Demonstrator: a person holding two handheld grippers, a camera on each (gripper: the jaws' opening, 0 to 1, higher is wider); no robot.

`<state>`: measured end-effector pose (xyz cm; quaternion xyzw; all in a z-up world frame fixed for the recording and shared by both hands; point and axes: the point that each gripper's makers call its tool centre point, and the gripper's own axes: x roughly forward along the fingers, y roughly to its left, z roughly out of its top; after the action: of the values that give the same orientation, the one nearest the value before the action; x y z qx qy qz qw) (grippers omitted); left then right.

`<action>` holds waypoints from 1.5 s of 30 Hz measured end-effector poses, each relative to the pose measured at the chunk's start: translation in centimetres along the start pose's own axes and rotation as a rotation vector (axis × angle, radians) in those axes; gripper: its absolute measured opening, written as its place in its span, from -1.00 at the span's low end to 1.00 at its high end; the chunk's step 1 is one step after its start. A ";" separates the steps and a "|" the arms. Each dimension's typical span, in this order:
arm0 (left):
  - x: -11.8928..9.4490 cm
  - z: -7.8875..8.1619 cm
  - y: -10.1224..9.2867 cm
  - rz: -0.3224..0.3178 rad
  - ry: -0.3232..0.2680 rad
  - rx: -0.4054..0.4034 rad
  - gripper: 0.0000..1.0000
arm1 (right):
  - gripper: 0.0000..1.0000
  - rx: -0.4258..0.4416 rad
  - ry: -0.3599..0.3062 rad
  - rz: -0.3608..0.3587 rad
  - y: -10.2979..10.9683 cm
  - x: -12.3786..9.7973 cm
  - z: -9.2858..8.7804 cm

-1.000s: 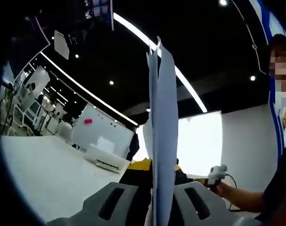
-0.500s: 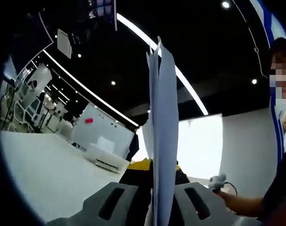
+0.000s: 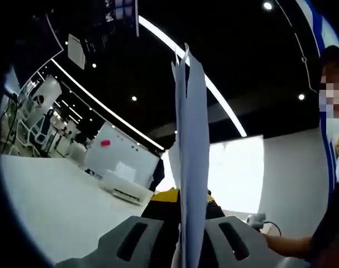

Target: Organize the stack of printing papers by aligning and flattening the scattered papers on the table

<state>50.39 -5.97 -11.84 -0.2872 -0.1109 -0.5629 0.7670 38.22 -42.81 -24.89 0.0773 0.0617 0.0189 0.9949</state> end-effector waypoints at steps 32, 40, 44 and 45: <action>-0.2 -0.1 0.0 0.001 0.007 -0.006 -0.88 | 0.67 -0.120 0.256 -0.326 -5.8 -0.9 -5.3; -0.2 -0.1 0.0 0.005 0.010 -0.001 -0.88 | 0.58 -0.072 0.262 -0.314 -5.4 -0.8 -5.5; -0.2 -0.1 0.0 0.005 0.012 -0.003 -0.88 | 0.54 -0.073 0.260 -0.307 -5.4 -0.7 -5.5; -0.1 -0.1 0.0 0.005 0.012 -0.003 -0.88 | 0.50 -0.074 0.259 -0.302 -5.3 -0.7 -5.5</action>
<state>50.28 -5.95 -12.01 -0.2854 -0.1048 -0.5631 0.7685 37.03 -47.28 -31.06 0.0273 0.1992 -0.1186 0.9724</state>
